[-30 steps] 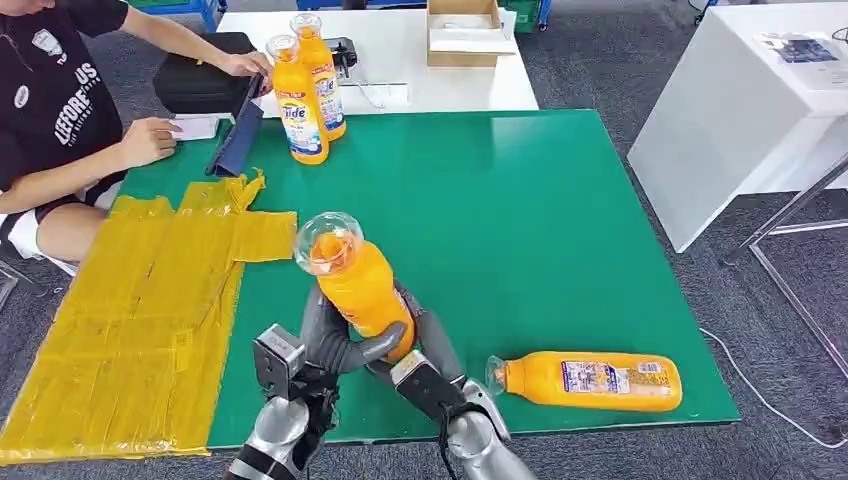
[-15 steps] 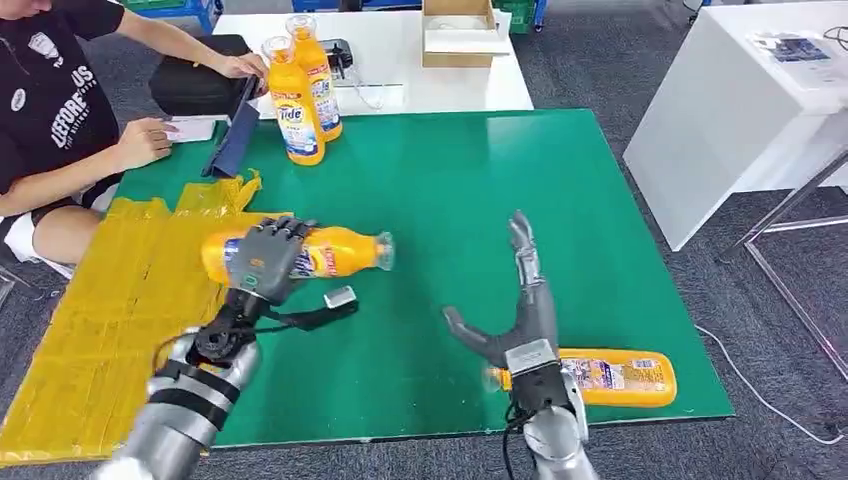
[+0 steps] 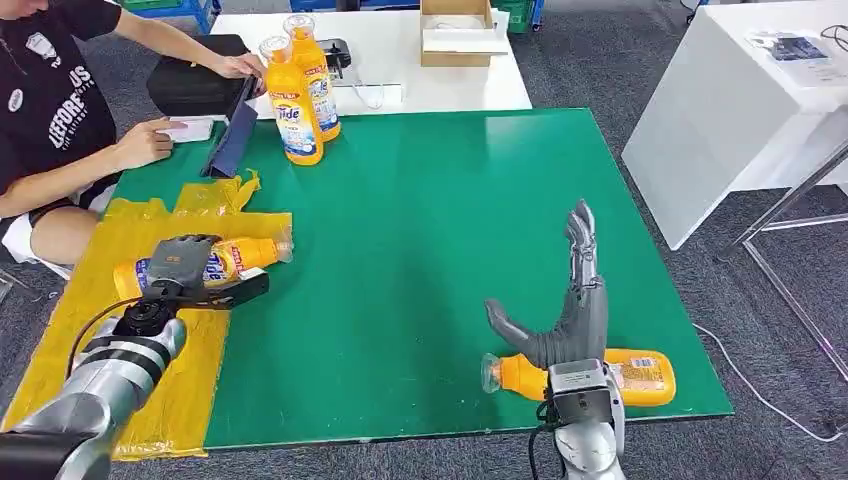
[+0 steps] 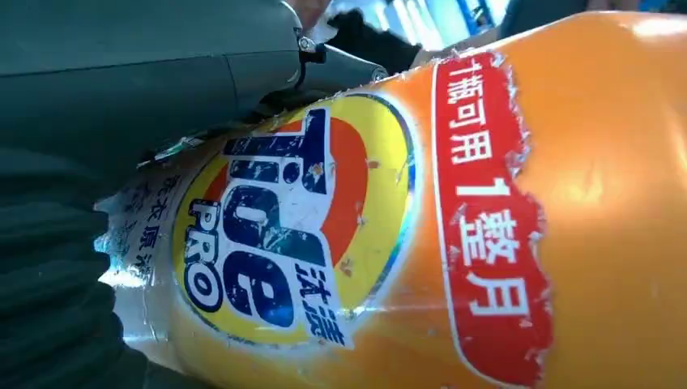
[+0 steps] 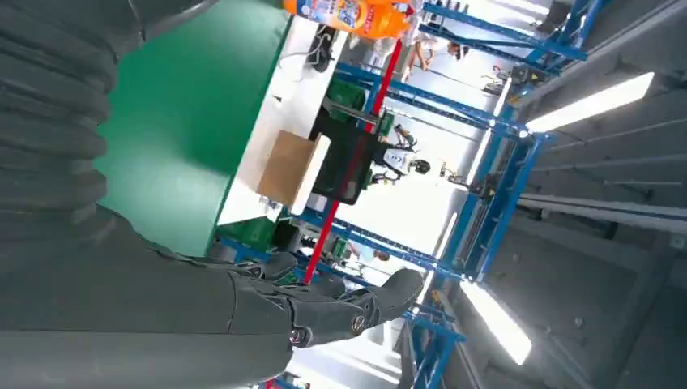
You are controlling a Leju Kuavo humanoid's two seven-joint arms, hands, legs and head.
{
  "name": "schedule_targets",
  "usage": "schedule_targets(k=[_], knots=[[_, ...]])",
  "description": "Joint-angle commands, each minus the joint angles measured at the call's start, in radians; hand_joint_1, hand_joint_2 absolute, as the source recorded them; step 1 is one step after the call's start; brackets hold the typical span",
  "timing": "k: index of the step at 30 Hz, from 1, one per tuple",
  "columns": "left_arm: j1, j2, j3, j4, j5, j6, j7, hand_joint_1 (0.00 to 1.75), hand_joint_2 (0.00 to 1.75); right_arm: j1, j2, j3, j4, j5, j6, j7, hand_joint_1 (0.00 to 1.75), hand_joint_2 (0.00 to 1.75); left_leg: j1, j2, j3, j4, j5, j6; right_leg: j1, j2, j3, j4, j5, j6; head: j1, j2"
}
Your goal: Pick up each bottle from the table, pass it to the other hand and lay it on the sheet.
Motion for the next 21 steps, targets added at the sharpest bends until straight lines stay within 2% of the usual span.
schedule_targets(k=[1,2,3,4,12,14,15,17,21], knots=[[0.027,-0.027,0.133,0.155,0.12,-0.06,-0.142,0.73,1.75,-0.034,-0.037,0.001,0.079,0.009,-0.006,0.004,0.0,1.75,0.0,0.0,0.005,-0.002,-0.001,-0.002,0.0,0.005,0.003,-0.002,0.001,-0.001,0.0,0.0],[0.035,-0.03,0.137,0.155,0.126,-0.054,-0.149,0.73,1.75,-0.036,-0.036,0.002,0.085,0.009,-0.006,0.004,0.0,1.75,0.0,0.0,0.007,-0.004,-0.001,-0.002,0.0,0.007,0.004,-0.003,0.001,-0.002,0.0,0.0],[0.038,-0.031,0.137,0.156,0.126,-0.051,-0.149,0.12,1.75,-0.037,-0.036,0.002,0.087,0.009,-0.006,0.004,0.0,1.75,0.0,0.0,0.006,-0.003,-0.001,-0.002,0.0,0.005,0.004,-0.002,0.0,-0.001,0.0,0.0],[0.041,-0.036,0.146,0.158,0.143,-0.057,-0.168,0.0,1.75,-0.042,-0.042,0.006,0.098,0.013,0.0,0.007,0.0,1.75,0.0,0.0,0.009,-0.004,-0.001,-0.002,-0.001,0.007,0.005,-0.003,0.001,-0.002,0.0,0.0],[0.09,-0.04,0.181,0.131,0.214,-0.033,-0.231,0.0,1.75,-0.067,-0.077,0.037,0.178,0.137,-0.004,0.063,0.0,1.75,0.0,0.0,0.011,-0.005,0.0,-0.002,-0.001,0.007,0.008,-0.002,0.001,-0.001,0.0,0.0],[0.11,-0.047,0.189,0.094,0.215,0.065,-0.246,0.0,1.75,-0.066,-0.087,0.045,0.187,0.18,-0.013,0.083,0.0,1.75,0.0,0.0,0.012,-0.005,0.0,-0.002,-0.001,0.008,0.009,-0.002,0.001,-0.001,0.0,0.0],[0.129,-0.068,0.206,0.059,0.23,0.185,-0.289,0.0,1.75,-0.064,-0.096,0.05,0.196,0.2,-0.009,0.095,0.0,1.75,-0.001,0.0,0.011,-0.004,0.0,-0.002,-0.002,0.006,0.008,-0.001,0.0,-0.001,-0.001,0.0],[0.155,-0.08,0.194,0.015,0.185,0.318,-0.271,0.0,1.75,-0.077,-0.11,0.071,0.228,0.259,-0.003,0.123,0.0,1.75,-0.001,-0.001,0.011,-0.005,0.0,-0.002,-0.002,0.005,0.009,-0.002,0.0,-0.001,0.0,0.0],[0.196,-0.112,0.242,-0.09,0.221,0.385,-0.336,0.0,1.75,-0.092,-0.127,0.1,0.262,0.308,0.009,0.136,0.0,1.75,0.0,-0.002,0.009,-0.003,0.0,-0.002,-0.001,0.005,0.007,-0.002,0.0,-0.001,0.0,0.0]])
